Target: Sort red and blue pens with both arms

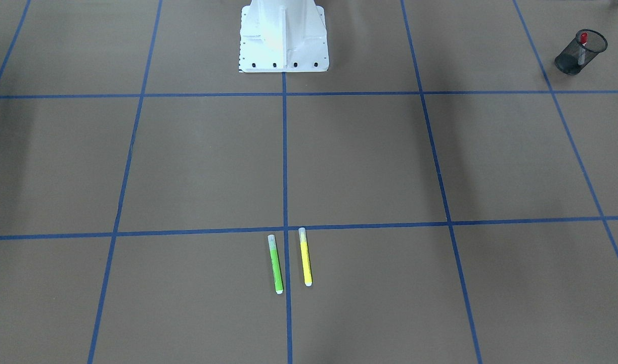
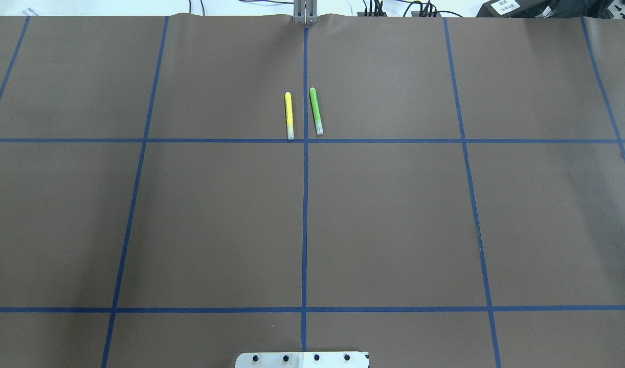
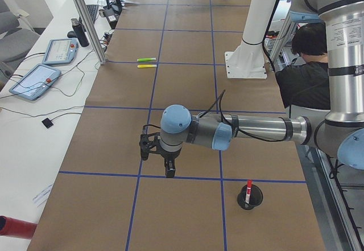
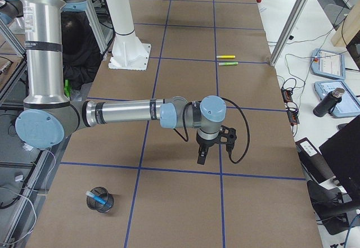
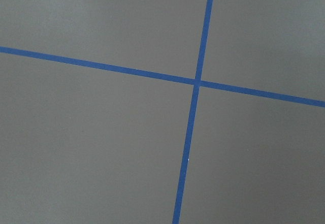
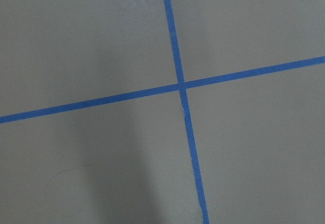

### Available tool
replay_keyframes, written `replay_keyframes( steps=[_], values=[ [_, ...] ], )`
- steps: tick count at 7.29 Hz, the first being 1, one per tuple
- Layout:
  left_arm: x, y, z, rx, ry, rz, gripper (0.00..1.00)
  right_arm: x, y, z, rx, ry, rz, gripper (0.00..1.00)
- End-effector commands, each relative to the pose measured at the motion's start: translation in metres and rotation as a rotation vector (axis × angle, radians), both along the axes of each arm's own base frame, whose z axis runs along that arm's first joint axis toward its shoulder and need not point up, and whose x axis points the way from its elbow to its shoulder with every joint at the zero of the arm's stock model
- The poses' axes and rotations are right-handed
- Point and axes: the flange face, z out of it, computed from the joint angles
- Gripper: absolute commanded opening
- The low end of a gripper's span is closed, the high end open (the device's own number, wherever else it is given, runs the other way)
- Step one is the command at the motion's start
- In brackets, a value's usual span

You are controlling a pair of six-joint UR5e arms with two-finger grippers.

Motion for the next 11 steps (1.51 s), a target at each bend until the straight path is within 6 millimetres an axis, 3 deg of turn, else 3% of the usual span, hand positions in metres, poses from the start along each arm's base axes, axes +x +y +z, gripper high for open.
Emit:
replay_keyframes(
  steps=[1,11],
  values=[
    [-0.0001,-0.0001,0.0002,0.004,-0.003,0.003,1.00,0.0004,0.0033,0.0035,0.002,0.007,-0.005,1.00],
    [0.0000,0.0007,0.0023,0.000,-0.001,0.005,1.00,-0.0010,-0.0012,-0.0053,0.059,-0.009,-0.048,1.00]
  ],
)
